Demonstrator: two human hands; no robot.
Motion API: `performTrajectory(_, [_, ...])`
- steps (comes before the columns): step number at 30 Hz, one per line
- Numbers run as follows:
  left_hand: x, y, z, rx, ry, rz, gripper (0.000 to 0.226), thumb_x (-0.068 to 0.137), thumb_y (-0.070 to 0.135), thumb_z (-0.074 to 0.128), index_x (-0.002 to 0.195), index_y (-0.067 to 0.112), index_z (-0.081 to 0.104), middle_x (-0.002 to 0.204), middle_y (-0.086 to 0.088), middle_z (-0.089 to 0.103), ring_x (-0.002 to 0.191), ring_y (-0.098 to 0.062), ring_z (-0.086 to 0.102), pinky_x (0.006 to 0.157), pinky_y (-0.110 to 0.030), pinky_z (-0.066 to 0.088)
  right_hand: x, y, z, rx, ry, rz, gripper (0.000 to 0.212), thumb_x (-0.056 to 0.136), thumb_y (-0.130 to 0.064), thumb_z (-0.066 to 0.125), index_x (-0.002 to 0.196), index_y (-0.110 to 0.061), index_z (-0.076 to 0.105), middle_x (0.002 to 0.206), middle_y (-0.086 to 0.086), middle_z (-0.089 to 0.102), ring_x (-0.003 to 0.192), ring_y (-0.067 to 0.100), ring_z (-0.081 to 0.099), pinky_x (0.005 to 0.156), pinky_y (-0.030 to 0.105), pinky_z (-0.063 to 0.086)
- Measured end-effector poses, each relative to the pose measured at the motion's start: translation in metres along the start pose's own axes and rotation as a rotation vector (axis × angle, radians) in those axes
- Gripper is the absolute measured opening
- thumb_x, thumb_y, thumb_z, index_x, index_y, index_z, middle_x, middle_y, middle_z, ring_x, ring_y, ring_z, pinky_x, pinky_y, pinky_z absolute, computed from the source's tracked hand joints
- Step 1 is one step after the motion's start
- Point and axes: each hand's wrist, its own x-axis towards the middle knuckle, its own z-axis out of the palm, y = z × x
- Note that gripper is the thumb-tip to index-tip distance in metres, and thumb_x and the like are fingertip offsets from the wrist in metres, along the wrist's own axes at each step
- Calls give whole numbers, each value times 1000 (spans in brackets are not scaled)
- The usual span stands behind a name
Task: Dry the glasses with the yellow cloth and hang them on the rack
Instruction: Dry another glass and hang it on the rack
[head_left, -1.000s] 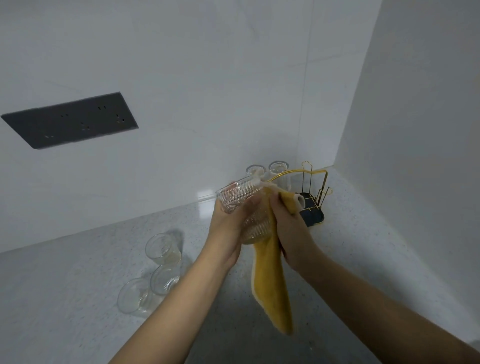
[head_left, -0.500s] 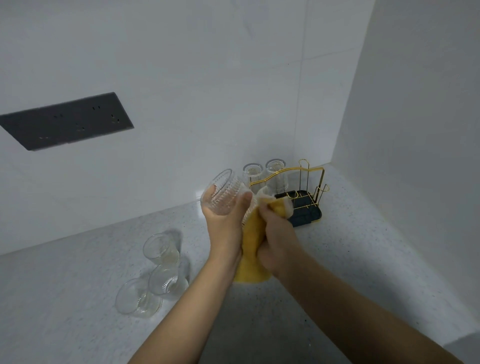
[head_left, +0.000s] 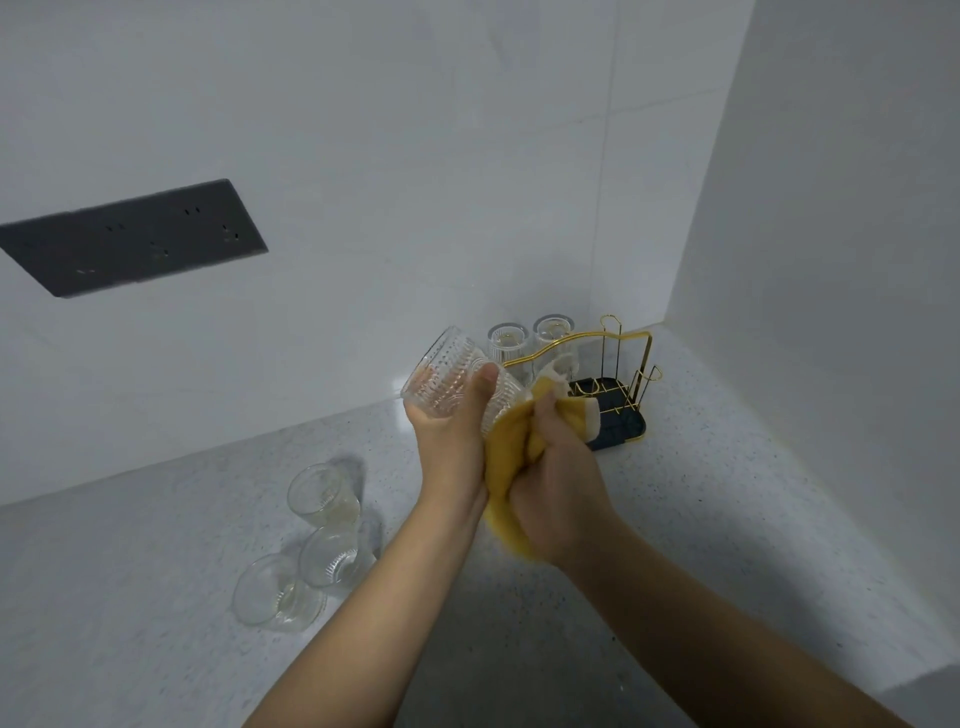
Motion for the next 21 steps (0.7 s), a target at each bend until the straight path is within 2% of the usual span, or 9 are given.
performTrajectory(3, [2, 3, -1, -37, -12, -28, 79, 81, 19, 75, 141, 23, 24, 107, 8, 55, 92, -9, 57, 101, -47, 48, -4, -5, -2, -20, -23, -34, 43, 93, -35, 46, 122, -3, 53, 113, 12, 61, 109, 20, 58, 90, 32, 46])
performTrajectory(6, [-3, -3, 3, -58, -86, -14, 42, 81, 10, 73, 110, 23, 45, 98, 3, 64, 84, -9, 66, 95, -45, 52, 4, -12, 0, -201, 17, -113, 47, 90, -48, 47, 120, -13, 56, 120, 11, 61, 113, 24, 56, 102, 44, 41])
performTrajectory(7, [-4, -6, 3, -43, -94, 3, 39, 81, 9, 74, 104, 25, 48, 97, 0, 67, 83, -10, 69, 94, -44, 53, 4, -13, 1, -294, 37, -152, 46, 89, -52, 46, 118, -17, 56, 118, 7, 62, 113, 24, 56, 104, 46, 39])
performTrajectory(10, [1, -6, -4, 1, -163, -43, 50, 74, 22, 81, 118, 17, 58, 108, -12, 71, 98, -23, 71, 97, -46, 51, 6, -6, -4, -557, 4, -200, 47, 90, -52, 40, 127, -24, 47, 120, -2, 54, 115, 18, 48, 106, 37, 32])
performTrajectory(13, [5, 1, -14, 97, -290, -79, 57, 75, 39, 75, 122, 8, 63, 118, -18, 68, 112, -32, 65, 101, -50, 48, 2, -4, -10, -721, -41, -246, 13, 94, -43, 35, 102, -38, 44, 105, -5, 47, 106, 11, 44, 92, 28, 33])
performTrajectory(14, [6, 3, -17, 160, -325, -55, 55, 78, 40, 71, 121, 8, 64, 118, -18, 68, 111, -31, 65, 98, -48, 50, 1, -7, -10, -763, -52, -251, 14, 92, -46, 34, 97, -38, 44, 103, -5, 49, 106, 13, 47, 93, 29, 34])
performTrajectory(18, [-1, 4, -22, 374, -488, -42, 56, 78, 39, 71, 120, 3, 62, 109, -16, 71, 99, -29, 69, 75, -32, 57, 7, -22, -4, -841, 8, -213, 60, 73, -71, 28, 94, -23, 56, 97, 7, 62, 103, 27, 58, 100, 47, 42])
performTrajectory(19, [-3, 4, -23, 393, -521, -68, 53, 80, 37, 70, 120, 2, 62, 109, -15, 71, 99, -28, 69, 75, -31, 57, 7, -26, -3, -839, 16, -234, 61, 74, -71, 28, 93, -21, 57, 97, 12, 63, 101, 30, 60, 99, 48, 44])
performTrajectory(21, [-7, 3, -27, 415, -578, -114, 45, 86, 34, 66, 119, 3, 63, 113, -17, 70, 103, -30, 68, 84, -37, 57, 7, -30, -4, -820, -33, -349, 43, 87, -58, 30, 85, -24, 57, 99, 21, 63, 100, 34, 61, 94, 46, 48])
